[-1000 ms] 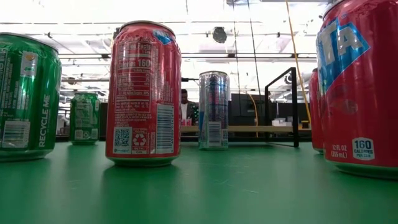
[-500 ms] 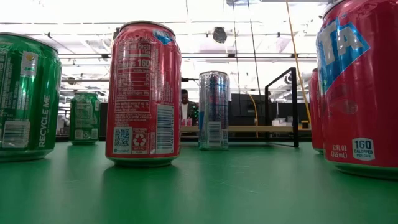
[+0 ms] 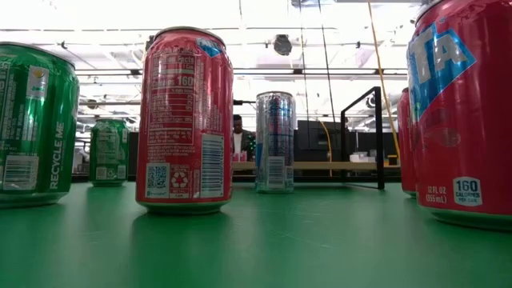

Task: Place canned beverage on shelf
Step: Put the red soda can on the shelf

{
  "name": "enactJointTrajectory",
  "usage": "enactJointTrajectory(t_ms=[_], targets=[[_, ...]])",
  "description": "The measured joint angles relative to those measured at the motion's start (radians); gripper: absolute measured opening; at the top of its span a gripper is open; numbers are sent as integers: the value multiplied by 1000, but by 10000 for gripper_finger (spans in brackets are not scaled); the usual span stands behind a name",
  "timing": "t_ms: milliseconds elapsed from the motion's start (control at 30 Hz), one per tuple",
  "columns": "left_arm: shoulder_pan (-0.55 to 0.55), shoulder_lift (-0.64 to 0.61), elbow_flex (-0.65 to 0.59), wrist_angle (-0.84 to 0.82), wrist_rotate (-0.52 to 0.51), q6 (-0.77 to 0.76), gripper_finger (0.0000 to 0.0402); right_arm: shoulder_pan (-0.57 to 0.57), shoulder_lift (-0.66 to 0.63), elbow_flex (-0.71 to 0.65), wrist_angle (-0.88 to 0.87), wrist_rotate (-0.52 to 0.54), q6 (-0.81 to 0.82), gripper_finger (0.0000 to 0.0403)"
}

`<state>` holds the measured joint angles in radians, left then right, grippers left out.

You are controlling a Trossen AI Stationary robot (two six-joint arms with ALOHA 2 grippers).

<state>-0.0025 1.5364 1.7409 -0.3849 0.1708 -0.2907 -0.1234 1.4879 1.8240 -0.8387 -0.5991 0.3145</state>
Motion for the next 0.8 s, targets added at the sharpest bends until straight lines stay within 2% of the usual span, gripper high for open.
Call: enactJointTrajectory(t_ms=[233,500,700,800], targets=[[0,0,1,-41,2,11,351,-1,1,0,-8,2,3,301],[0,-2,2,-53,5,18,279,0,1,0,-5,45,18,301],[0,-5,3,-92,10,18,279,1,1,0,-2,103,43,308],[3,-5,3,-117,1,-20,279,2,0,-1,-11,166,64,320]])
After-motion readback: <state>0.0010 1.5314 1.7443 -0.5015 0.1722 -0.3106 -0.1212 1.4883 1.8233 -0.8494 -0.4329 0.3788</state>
